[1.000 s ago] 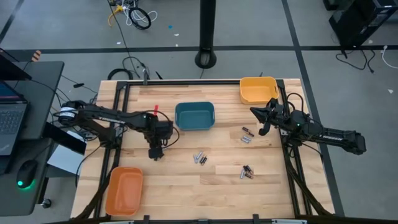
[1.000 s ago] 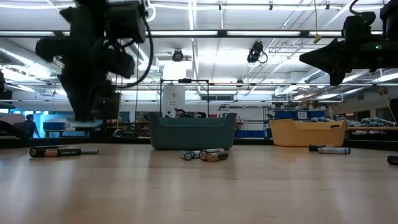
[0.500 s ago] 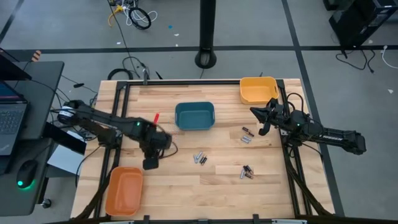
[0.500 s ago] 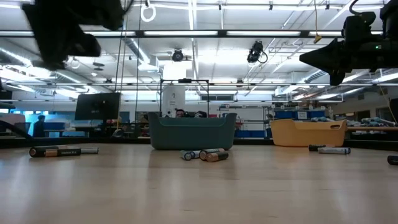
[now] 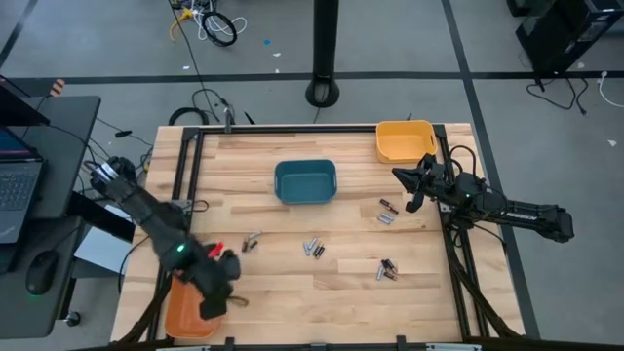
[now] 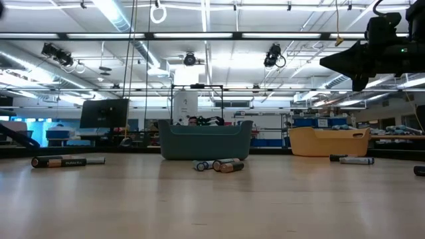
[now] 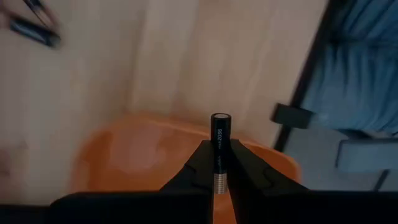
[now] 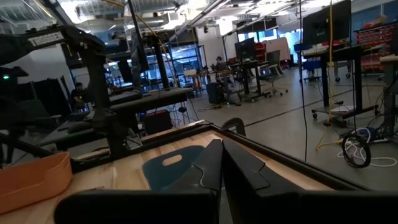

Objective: Sort batteries
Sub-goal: Put the small black battery into the orange bin

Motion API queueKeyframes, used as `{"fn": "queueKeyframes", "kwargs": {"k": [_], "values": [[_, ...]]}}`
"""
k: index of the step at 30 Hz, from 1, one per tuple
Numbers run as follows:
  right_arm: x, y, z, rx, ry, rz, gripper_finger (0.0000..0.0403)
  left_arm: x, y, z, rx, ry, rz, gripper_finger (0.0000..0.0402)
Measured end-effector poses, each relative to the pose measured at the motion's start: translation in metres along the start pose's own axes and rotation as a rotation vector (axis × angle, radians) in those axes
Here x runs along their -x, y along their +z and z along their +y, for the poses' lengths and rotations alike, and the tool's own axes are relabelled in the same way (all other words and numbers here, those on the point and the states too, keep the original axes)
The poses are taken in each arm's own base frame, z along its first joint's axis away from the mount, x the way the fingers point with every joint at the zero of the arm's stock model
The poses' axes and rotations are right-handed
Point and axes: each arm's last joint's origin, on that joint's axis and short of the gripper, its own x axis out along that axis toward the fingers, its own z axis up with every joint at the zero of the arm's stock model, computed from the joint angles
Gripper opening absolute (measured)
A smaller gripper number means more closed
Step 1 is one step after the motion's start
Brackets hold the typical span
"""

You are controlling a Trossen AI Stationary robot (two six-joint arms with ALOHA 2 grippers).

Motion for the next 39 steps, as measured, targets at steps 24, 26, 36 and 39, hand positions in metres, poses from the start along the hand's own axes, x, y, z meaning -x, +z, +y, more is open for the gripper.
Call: {"fn": "queueKeyframes", "kwargs": {"k": [24,26,36,39], "values": [[0.0,0.0,0.0,0.0,0.0,0.0,0.0023,-0.071,-0.082,0.023,0.109,0.121,-0.049,0.0031],[0.0,0.0,0.0,0.0,0.0,0.0,0.0023,-0.078,-0.083,0.029,0.108,0.129,-0.049,0.0031],[0.0,0.0,0.0,0.0,0.0,0.0,0.0023,-0.097,-0.079,0.048,0.119,0.152,-0.013,0.0031],[0.0,0.0,0.0,0.0,0.0,0.0,0.0023,-0.098,-0.077,0.051,0.113,0.16,-0.011,0.0031]]}}
